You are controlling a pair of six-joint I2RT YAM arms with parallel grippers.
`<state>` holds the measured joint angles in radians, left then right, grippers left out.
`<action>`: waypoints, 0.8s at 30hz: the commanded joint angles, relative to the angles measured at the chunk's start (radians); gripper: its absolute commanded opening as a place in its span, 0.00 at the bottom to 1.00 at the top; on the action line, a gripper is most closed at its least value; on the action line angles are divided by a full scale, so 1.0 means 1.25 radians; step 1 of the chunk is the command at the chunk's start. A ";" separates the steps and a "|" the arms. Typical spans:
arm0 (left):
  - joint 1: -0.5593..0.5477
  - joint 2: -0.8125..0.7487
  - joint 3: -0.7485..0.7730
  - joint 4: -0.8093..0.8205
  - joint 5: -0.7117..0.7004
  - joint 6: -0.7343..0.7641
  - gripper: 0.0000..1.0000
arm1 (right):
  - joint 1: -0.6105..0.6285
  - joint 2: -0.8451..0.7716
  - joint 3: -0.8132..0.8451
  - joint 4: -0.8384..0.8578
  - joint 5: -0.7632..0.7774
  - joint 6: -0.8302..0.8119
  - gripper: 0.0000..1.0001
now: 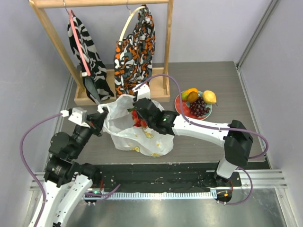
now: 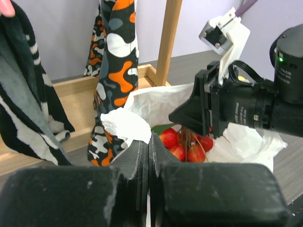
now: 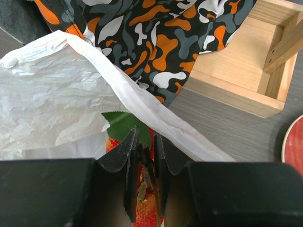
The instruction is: Place the fruits into the plastic bag
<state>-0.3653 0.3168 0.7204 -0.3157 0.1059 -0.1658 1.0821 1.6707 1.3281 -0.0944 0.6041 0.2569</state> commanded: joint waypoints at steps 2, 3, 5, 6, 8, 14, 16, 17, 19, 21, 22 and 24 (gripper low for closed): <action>0.000 0.031 0.040 0.072 -0.023 0.055 0.00 | 0.028 -0.041 -0.025 0.019 0.015 0.063 0.01; 0.001 0.025 0.037 0.068 -0.040 0.058 0.00 | 0.033 -0.043 -0.050 0.020 0.016 0.077 0.01; 0.000 0.010 0.019 0.064 -0.044 0.059 0.00 | 0.038 -0.037 -0.070 0.025 0.020 0.083 0.01; 0.000 0.003 0.012 0.065 -0.045 0.058 0.00 | 0.038 -0.032 -0.077 0.022 0.024 0.085 0.01; 0.000 -0.019 0.002 0.059 -0.054 0.055 0.00 | 0.040 -0.005 -0.075 -0.002 0.050 0.089 0.01; 0.000 -0.060 -0.014 0.056 -0.080 0.060 0.00 | 0.041 0.039 -0.081 -0.020 0.151 0.118 0.01; 0.000 -0.067 -0.014 0.057 -0.104 0.061 0.00 | 0.042 0.051 -0.083 -0.025 0.173 0.125 0.01; 0.001 -0.073 -0.017 0.056 -0.109 0.061 0.00 | 0.042 0.066 -0.082 -0.031 0.193 0.128 0.01; 0.000 -0.078 -0.018 0.057 -0.119 0.060 0.00 | 0.041 0.077 -0.082 -0.048 0.208 0.134 0.01; 0.000 -0.082 -0.022 0.057 -0.117 0.059 0.00 | 0.040 0.081 -0.083 -0.056 0.211 0.141 0.01; 0.000 -0.082 -0.023 0.057 -0.111 0.055 0.00 | 0.041 0.080 -0.082 -0.056 0.209 0.141 0.01; 0.000 -0.074 -0.023 0.056 -0.101 0.053 0.00 | 0.040 0.070 -0.080 -0.057 0.204 0.143 0.02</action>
<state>-0.3653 0.2237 0.6945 -0.2886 -0.0116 -0.1032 1.1347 1.7847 1.2213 -0.1669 0.7940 0.3985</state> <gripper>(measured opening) 0.021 0.223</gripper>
